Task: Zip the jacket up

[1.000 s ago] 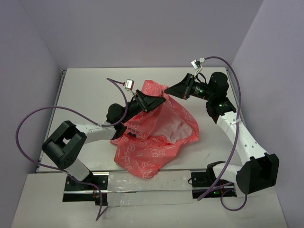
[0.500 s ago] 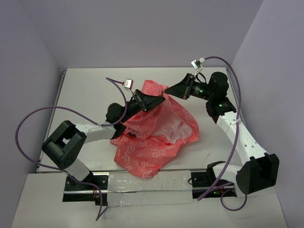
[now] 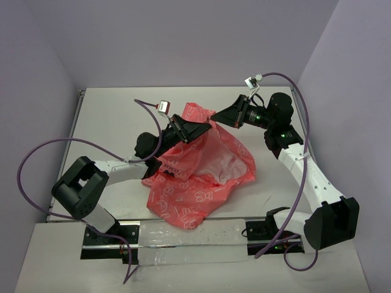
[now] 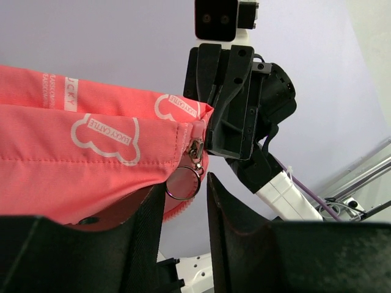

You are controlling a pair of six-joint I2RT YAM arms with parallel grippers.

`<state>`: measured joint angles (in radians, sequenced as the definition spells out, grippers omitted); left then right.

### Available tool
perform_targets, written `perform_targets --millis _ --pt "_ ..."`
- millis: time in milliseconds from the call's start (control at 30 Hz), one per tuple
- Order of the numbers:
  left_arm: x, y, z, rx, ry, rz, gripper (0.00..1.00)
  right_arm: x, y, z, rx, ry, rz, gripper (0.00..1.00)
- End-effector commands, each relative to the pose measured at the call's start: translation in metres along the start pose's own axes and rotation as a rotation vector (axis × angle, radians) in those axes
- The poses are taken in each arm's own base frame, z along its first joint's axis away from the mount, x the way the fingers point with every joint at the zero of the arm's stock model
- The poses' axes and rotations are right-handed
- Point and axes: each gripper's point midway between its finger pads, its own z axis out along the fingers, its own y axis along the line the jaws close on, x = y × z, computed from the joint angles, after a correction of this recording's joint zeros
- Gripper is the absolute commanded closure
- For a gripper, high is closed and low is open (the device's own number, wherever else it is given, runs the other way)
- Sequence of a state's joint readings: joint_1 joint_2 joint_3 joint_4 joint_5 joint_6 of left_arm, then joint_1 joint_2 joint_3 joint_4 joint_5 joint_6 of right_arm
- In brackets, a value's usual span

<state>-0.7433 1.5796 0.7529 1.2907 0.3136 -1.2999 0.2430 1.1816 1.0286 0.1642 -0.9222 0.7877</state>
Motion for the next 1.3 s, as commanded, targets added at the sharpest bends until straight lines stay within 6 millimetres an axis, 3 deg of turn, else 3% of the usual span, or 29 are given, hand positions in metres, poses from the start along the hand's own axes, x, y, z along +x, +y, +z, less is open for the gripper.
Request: perform_targets --millis 0,267,333,433,567,700,833,967,1133,1267 --pt "-0.0356 -0.1324 -0.0305 0.518 -0.188 0.194 0.62 -0.0172 0.0351 -0.0007 -0.073 -0.033 -0.091 1.00" --pt "-0.0366 -0.1284 -0.0312 0.504 -0.199 0.183 0.74 -0.0167 0.0360 0.0001 -0.072 -0.032 -0.091 1.00" --pt "-0.0373 -0.1271 -0.0312 0.500 -0.201 0.179 0.84 -0.0170 0.0359 0.0001 -0.071 -0.033 -0.093 1.00" --pt "-0.0378 -0.1256 -0.0324 0.494 -0.206 0.173 0.90 -0.0179 0.0353 0.0002 -0.065 -0.037 -0.096 1.00" --pt "-0.0382 -0.1254 -0.0346 0.488 -0.212 0.168 0.82 -0.0182 0.0347 0.0007 -0.064 -0.035 -0.096 1.00" --pt "-0.0388 -0.1272 -0.0358 0.488 -0.214 0.172 0.84 -0.0183 0.0343 0.0009 -0.063 -0.035 -0.094 1.00" --pt "-0.0395 -0.1283 -0.0357 0.485 -0.215 0.173 0.68 -0.0180 0.0339 0.0011 -0.063 -0.033 -0.094 1.00" --pt "-0.0410 -0.1269 -0.0360 0.483 -0.220 0.163 0.60 -0.0176 0.0342 0.0013 -0.064 -0.031 -0.093 1.00" --pt "-0.0429 -0.1290 -0.0351 0.493 -0.223 0.161 0.60 -0.0170 0.0336 0.0015 -0.064 -0.031 -0.093 1.00" --pt "-0.0443 -0.1308 -0.0338 0.500 -0.224 0.158 0.70 -0.0165 0.0349 0.0016 -0.066 -0.029 -0.092 1.00"
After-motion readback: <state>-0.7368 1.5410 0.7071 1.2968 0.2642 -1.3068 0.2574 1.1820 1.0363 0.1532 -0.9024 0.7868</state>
